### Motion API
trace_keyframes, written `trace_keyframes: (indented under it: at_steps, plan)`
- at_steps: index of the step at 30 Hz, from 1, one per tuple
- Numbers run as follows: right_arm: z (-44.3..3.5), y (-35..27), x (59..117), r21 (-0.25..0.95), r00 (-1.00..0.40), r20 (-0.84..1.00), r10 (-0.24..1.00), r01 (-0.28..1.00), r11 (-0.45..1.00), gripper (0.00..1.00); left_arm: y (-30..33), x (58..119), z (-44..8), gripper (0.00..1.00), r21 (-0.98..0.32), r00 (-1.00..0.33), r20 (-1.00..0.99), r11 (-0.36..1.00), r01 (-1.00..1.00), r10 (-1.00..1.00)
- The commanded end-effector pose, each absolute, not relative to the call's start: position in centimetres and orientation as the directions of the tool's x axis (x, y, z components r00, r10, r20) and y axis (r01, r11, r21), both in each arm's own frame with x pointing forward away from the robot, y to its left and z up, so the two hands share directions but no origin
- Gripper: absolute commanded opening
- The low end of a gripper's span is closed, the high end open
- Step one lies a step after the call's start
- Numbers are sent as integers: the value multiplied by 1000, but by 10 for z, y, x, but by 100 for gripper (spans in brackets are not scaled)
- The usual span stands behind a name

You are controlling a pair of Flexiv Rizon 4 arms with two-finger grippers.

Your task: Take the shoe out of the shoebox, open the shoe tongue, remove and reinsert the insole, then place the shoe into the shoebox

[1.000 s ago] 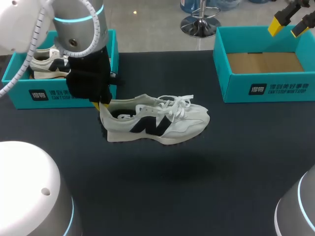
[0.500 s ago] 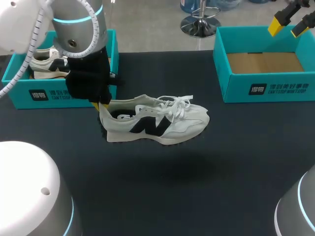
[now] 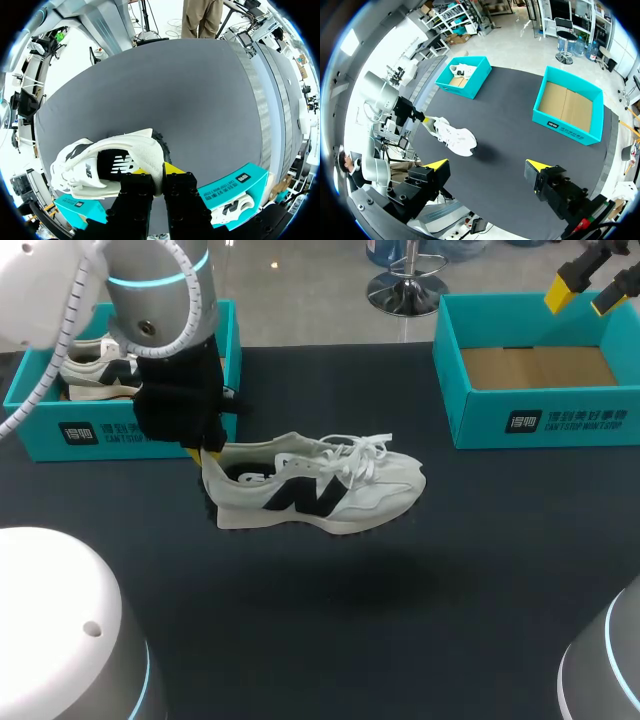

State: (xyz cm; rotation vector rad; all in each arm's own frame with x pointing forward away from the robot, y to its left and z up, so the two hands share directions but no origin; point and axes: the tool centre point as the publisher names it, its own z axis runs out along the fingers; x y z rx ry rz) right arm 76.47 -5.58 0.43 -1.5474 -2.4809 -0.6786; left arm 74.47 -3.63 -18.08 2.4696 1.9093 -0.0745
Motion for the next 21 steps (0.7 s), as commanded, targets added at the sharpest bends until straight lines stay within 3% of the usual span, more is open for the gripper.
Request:
trace_keyframes:
  at_steps: [1,14,21]
  plan:
    - [5,-56,766,296,-460,347,818,881,370,100,-35,744,-180,0,-10,252,-51,-253,968,966]
    - [5,-56,766,296,-460,347,818,881,370,100,-46,741,-187,0,34,241,-16,-241,970,970]
    - [5,-56,766,296,-460,347,818,881,370,100,-65,743,-222,0,20,229,-34,-228,973,973]
